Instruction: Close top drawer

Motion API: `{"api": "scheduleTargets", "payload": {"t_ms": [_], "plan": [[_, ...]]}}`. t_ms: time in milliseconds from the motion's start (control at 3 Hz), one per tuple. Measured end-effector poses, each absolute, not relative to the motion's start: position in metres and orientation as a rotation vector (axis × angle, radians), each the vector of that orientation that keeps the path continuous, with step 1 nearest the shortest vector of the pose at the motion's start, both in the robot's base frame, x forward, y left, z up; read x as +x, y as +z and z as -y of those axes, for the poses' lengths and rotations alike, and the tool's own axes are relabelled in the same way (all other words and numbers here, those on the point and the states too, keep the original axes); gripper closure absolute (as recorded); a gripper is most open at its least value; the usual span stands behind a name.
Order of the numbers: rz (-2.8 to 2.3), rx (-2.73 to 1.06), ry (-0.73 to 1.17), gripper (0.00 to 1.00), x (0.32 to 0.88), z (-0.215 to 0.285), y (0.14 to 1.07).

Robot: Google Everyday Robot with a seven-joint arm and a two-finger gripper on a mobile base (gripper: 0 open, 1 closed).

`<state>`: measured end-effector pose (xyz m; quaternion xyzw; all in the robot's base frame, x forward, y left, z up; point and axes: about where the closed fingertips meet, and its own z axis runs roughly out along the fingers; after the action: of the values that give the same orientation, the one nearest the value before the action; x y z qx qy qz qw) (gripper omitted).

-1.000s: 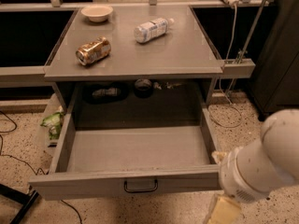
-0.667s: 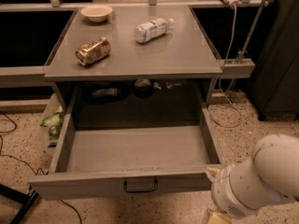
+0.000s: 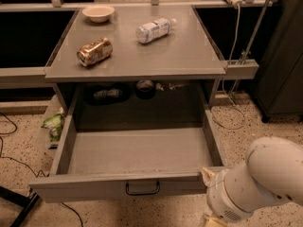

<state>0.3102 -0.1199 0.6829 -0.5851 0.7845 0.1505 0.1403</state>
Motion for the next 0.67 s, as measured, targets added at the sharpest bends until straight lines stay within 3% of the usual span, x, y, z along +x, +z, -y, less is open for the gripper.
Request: {"api": "scheduleTargets", "payload": {"t_ms": [667], "plan": [[-2.234,-1.680,0.370,0.00,0.302,0.125,0.712]]}}
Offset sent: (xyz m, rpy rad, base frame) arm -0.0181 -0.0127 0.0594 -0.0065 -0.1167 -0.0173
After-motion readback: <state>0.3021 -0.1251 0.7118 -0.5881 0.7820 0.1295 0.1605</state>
